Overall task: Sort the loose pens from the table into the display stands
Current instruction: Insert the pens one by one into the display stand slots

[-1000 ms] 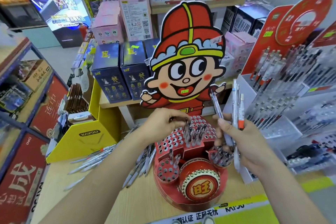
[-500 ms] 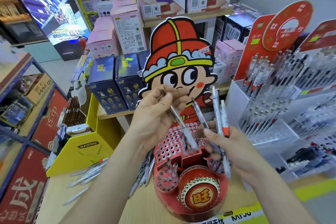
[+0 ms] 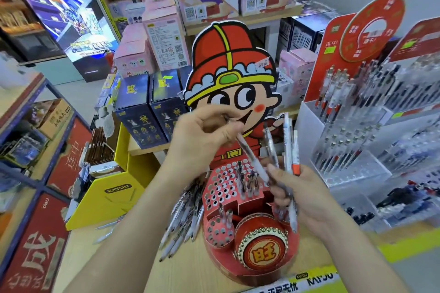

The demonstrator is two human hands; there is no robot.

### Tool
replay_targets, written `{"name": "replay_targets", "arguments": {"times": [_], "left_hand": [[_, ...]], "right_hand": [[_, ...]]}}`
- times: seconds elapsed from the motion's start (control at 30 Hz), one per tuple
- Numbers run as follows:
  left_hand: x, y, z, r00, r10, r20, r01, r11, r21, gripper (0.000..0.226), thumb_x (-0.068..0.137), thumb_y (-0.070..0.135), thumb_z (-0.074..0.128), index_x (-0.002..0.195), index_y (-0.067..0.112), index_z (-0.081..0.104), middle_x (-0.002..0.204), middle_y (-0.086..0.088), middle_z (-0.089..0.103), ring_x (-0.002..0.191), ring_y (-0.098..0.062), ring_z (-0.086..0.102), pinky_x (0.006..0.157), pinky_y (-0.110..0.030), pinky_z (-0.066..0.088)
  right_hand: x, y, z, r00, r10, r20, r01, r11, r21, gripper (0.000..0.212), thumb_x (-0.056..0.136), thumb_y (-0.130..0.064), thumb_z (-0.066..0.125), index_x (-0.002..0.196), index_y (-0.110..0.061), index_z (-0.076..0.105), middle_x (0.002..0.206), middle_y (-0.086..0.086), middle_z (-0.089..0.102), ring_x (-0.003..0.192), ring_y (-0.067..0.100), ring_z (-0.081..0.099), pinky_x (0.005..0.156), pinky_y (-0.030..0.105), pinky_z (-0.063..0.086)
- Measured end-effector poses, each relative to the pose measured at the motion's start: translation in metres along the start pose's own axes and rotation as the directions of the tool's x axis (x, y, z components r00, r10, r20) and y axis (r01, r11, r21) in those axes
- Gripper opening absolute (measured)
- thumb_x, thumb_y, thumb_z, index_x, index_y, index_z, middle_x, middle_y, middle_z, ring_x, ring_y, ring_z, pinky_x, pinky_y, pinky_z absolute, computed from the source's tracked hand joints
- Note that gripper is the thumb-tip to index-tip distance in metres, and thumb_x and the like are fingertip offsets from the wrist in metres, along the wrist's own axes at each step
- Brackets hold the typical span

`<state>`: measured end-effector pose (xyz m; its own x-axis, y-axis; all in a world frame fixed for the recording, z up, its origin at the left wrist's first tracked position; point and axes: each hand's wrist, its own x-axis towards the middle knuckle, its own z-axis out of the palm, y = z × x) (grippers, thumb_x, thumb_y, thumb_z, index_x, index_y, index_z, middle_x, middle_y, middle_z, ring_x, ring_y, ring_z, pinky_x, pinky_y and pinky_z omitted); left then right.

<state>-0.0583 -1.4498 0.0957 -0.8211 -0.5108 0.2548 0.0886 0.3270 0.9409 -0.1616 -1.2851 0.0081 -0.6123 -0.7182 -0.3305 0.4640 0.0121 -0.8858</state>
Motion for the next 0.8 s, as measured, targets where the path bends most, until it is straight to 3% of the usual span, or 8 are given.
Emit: {"name": "replay_targets", "arguments": {"times": [0.1, 0.2, 0.3, 0.4, 0.47, 0.57, 0.63, 0.8], "left_hand": [[0.008, 0.003, -0.005, 0.982, 0.113, -0.152, -0.103, 0.992, 0.074, 0.017, 0.072, 0.024, 0.076, 0.087, 0.017, 0.071, 0.073, 0.000, 0.072, 0.065, -0.012, 0.068, 0.063, -0.023, 0.056], [0.012, -0.005, 0.002, 0.982, 0.178, -0.059, -0.157, 0.954, 0.254, 0.013, 0.072, 0.023, 0.079, 0.083, 0.018, 0.073, 0.070, 0.003, 0.070, 0.063, -0.011, 0.065, 0.062, -0.027, 0.056], [0.014, -0.025, 0.013, 0.990, 0.142, 0.025, -0.143, 0.942, 0.303, 0.014, 0.074, 0.022, 0.079, 0.081, 0.012, 0.074, 0.068, -0.009, 0.068, 0.064, -0.029, 0.060, 0.059, -0.042, 0.052], [0.015, -0.045, 0.018, 0.990, 0.073, 0.122, -0.111, 0.934, 0.340, 0.018, 0.073, 0.031, 0.077, 0.079, 0.015, 0.074, 0.067, -0.008, 0.067, 0.064, -0.029, 0.057, 0.059, -0.046, 0.049], [0.014, -0.053, 0.018, 0.985, -0.006, 0.170, -0.060, 0.923, 0.381, 0.020, 0.071, 0.038, 0.076, 0.078, 0.019, 0.076, 0.068, 0.000, 0.069, 0.066, -0.020, 0.060, 0.064, -0.041, 0.052], [0.013, -0.060, 0.017, 0.973, -0.060, 0.223, -0.043, 0.902, 0.429, 0.016, 0.075, 0.034, 0.074, 0.083, 0.020, 0.078, 0.072, 0.017, 0.070, 0.074, -0.001, 0.064, 0.069, -0.016, 0.050], [0.015, -0.059, 0.017, 0.967, -0.065, 0.247, -0.053, 0.894, 0.445, 0.016, 0.079, 0.031, 0.072, 0.088, 0.020, 0.078, 0.075, 0.022, 0.067, 0.079, 0.006, 0.062, 0.072, -0.008, 0.045], [0.016, -0.061, 0.016, 0.961, -0.033, 0.275, -0.123, 0.840, 0.529, 0.029, 0.075, 0.048, 0.064, 0.089, 0.027, 0.078, 0.081, 0.006, 0.067, 0.085, -0.007, 0.056, 0.077, -0.030, 0.048]], "right_hand": [[0.004, -0.006, -0.013, 0.994, -0.034, -0.103, 0.029, 0.998, -0.047, 0.019, 0.090, -0.020, 0.065, 0.101, -0.007, 0.072, 0.078, 0.013, 0.045, 0.047, 0.011, 0.036, 0.039, 0.019, 0.028], [0.005, -0.011, -0.022, 0.990, -0.050, -0.130, 0.040, 0.996, -0.077, 0.019, 0.094, -0.013, 0.059, 0.090, -0.013, 0.077, 0.075, 0.007, 0.050, 0.046, 0.010, 0.036, 0.038, 0.019, 0.027], [0.003, -0.010, -0.024, 0.986, -0.075, -0.146, 0.062, 0.994, -0.093, 0.023, 0.093, -0.008, 0.057, 0.088, -0.014, 0.079, 0.073, 0.008, 0.048, 0.048, 0.012, 0.039, 0.039, 0.020, 0.030], [0.000, -0.007, -0.024, 0.991, -0.075, -0.111, 0.062, 0.991, -0.119, 0.020, 0.094, -0.012, 0.059, 0.092, -0.016, 0.079, 0.073, 0.009, 0.045, 0.050, 0.012, 0.043, 0.041, 0.021, 0.035], [-0.001, -0.005, -0.025, 0.993, -0.064, -0.100, 0.049, 0.988, -0.146, 0.019, 0.095, -0.013, 0.060, 0.093, -0.016, 0.078, 0.067, 0.008, 0.046, 0.052, 0.014, 0.044, 0.043, 0.021, 0.037], [-0.001, -0.003, -0.026, 0.995, -0.054, -0.087, 0.038, 0.983, -0.180, 0.017, 0.094, -0.015, 0.061, 0.094, -0.016, 0.078, 0.062, 0.009, 0.049, 0.056, 0.018, 0.046, 0.044, 0.022, 0.039], [-0.001, -0.003, -0.026, 0.995, -0.049, -0.085, 0.035, 0.985, -0.167, 0.016, 0.094, -0.012, 0.061, 0.096, -0.014, 0.077, 0.065, 0.010, 0.048, 0.057, 0.017, 0.047, 0.044, 0.022, 0.040], [-0.001, -0.003, -0.024, 0.996, -0.053, -0.071, 0.041, 0.986, -0.162, 0.015, 0.093, -0.008, 0.061, 0.099, -0.009, 0.075, 0.062, 0.006, 0.053, 0.055, 0.015, 0.051, 0.044, 0.021, 0.039]]}}
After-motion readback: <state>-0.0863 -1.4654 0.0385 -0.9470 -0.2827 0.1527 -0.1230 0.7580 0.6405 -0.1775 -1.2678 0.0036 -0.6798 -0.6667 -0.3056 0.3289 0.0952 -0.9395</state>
